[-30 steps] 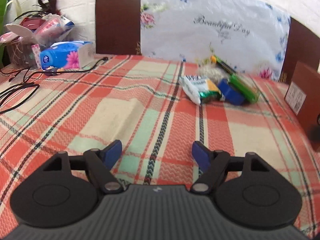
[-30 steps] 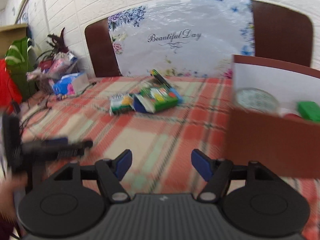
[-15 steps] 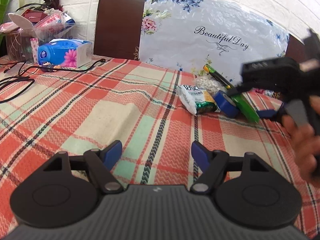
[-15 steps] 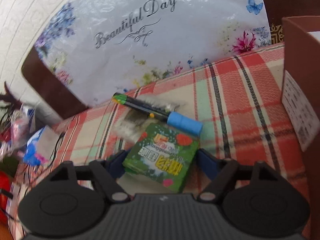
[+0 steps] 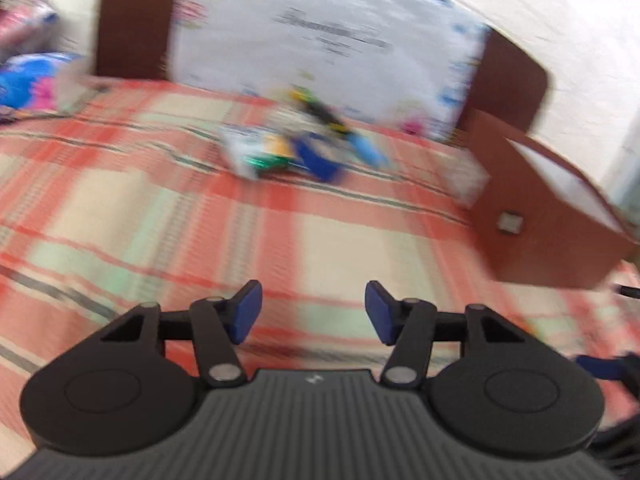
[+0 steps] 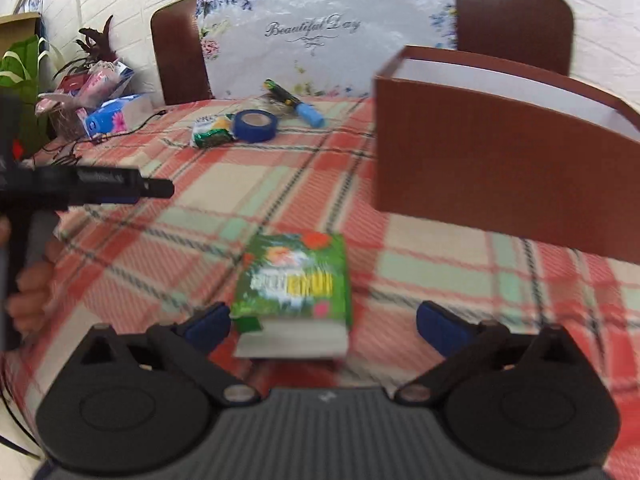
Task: Organize objects
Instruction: 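Move the left gripper to the green snack packet and grasp it, then drop the green snack packet into the brown box and open the left gripper, then move the left gripper back toward the remaining items on the table, then close the left gripper on the white-green snack packet and lift it, then lower the snack packet into the brown box and open the left gripper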
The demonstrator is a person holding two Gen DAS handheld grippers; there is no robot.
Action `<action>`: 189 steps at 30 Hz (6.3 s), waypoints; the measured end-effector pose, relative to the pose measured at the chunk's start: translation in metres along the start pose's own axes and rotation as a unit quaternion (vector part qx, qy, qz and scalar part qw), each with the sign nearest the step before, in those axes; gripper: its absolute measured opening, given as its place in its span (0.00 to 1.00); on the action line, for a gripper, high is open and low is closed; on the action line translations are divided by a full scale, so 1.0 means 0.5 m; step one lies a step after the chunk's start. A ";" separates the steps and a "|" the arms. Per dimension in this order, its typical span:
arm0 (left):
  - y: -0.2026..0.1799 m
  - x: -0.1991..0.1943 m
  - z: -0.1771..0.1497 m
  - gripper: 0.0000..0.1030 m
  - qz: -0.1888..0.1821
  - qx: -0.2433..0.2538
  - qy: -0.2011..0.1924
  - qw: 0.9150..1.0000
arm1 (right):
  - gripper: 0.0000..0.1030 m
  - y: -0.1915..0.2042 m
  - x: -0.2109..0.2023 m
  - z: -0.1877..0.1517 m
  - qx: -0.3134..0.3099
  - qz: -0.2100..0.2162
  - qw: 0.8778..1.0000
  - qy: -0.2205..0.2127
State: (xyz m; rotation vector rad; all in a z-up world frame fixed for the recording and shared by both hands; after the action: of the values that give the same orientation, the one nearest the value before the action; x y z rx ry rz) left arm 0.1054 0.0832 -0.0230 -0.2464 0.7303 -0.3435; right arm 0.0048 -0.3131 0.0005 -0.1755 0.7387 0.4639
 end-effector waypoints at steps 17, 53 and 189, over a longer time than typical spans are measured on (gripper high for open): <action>-0.237 0.021 -0.017 0.35 -0.087 0.048 0.118 0.988 | 0.61 0.011 0.001 0.026 -0.046 0.022 0.998 -0.048; -0.379 0.038 0.087 0.44 0.030 0.162 -0.001 0.986 | 0.82 -0.185 -0.111 0.096 0.124 -0.067 0.973 -0.181; -0.357 0.030 0.044 0.49 -0.079 0.125 -0.008 0.989 | 0.69 -0.192 -0.073 0.061 0.079 -0.073 0.987 -0.117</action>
State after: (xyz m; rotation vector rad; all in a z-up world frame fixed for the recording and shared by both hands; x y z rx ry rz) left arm 0.0918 -0.0841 0.0439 -0.0693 0.6465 -0.5789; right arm 0.0445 -0.4010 0.0472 -0.0254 0.5258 0.2779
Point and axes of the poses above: each gripper's, at about its wrist camera, not at the fingertips, and x roughly the way its jaws point, y to its left, z to its top, the point moved 2 cm from there along x, roughly the way its jaws point, and after that the axes turned 4 degrees about -x, right-handed, at the moved point
